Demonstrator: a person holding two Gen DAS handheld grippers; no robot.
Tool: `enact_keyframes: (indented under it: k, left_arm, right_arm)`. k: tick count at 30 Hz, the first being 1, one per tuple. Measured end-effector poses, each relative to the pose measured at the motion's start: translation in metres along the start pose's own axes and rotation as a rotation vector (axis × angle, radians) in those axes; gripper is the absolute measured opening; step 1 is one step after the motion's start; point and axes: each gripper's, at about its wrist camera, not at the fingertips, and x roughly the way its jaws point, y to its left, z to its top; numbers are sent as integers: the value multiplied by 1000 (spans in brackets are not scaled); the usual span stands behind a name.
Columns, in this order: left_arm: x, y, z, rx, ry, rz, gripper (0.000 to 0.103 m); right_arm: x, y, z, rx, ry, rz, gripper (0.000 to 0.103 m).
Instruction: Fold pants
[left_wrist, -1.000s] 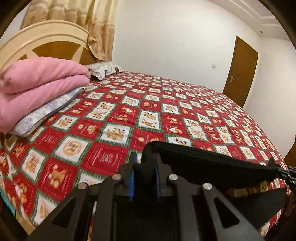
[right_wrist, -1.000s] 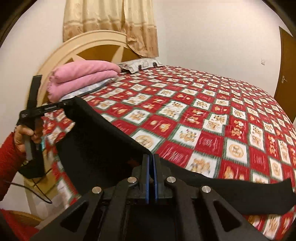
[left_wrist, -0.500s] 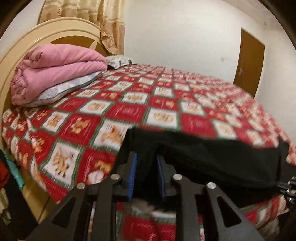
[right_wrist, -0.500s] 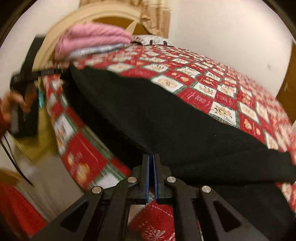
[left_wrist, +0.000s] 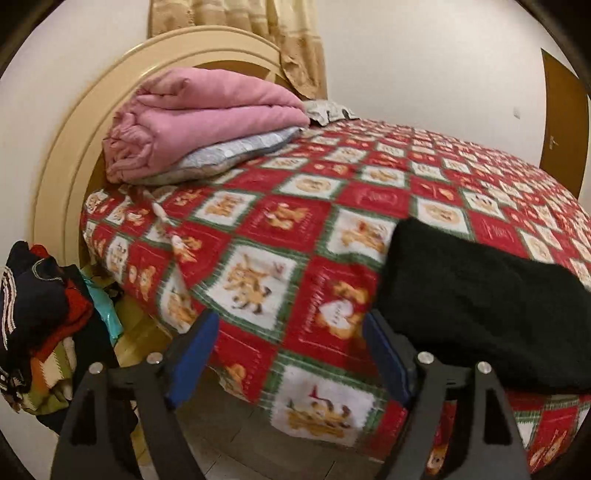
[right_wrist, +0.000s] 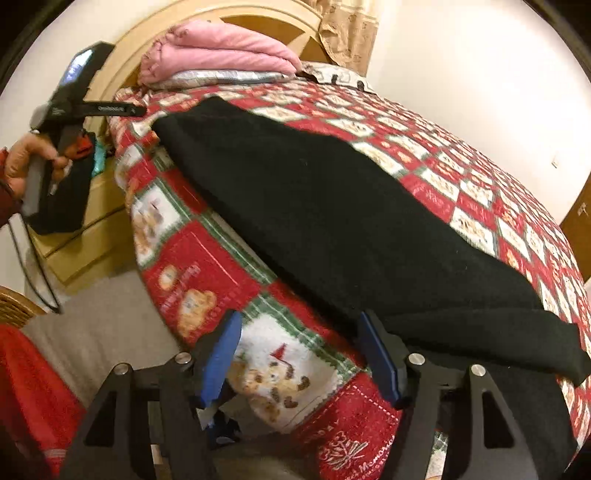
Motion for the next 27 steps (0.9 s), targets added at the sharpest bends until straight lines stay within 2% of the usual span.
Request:
enact_keyframes:
  k: [3,5,8,11,12,14,18,21,24,27]
  left_arm:
    - [-2,6,7,-50,-5,6,83]
    - [-8,1,14,-64,-22,-43,83]
    - [-22,-31,24,-22,-55,-121,83]
    - [-27,-77,29,50,-57,-219,83]
    - [-28,-94,28,82,-68,-228,83]
    - [-24,-121,24,129,-64,-208,83]
    - [-2,-154,4,177,33,-200,83]
    - [8,-161,-13,197,91,-166,83]
    - [10,-152,-19,130,93,-194,85]
    - [13,-149,-18,116,104,-208,87]
  right_arm:
    - [-19,-16,15,106,-93,71,67]
    - [-21,-32,25,193,-127,89,67]
    - [-8,-67,41,372,-153,162,67]
    - [7,-96,57,491,-179,243,67]
    - [13,-103,64,511,-184,256,67]
    - [25,-115,77,527,-180,271,67]
    - [58,-127,103,515,-158,303,67]
    - [93,-128,116,511,-117,320,67]
    - [124,-120,122,490,-54,367,67]
    - [127,-107,121,451,-30,395,67]
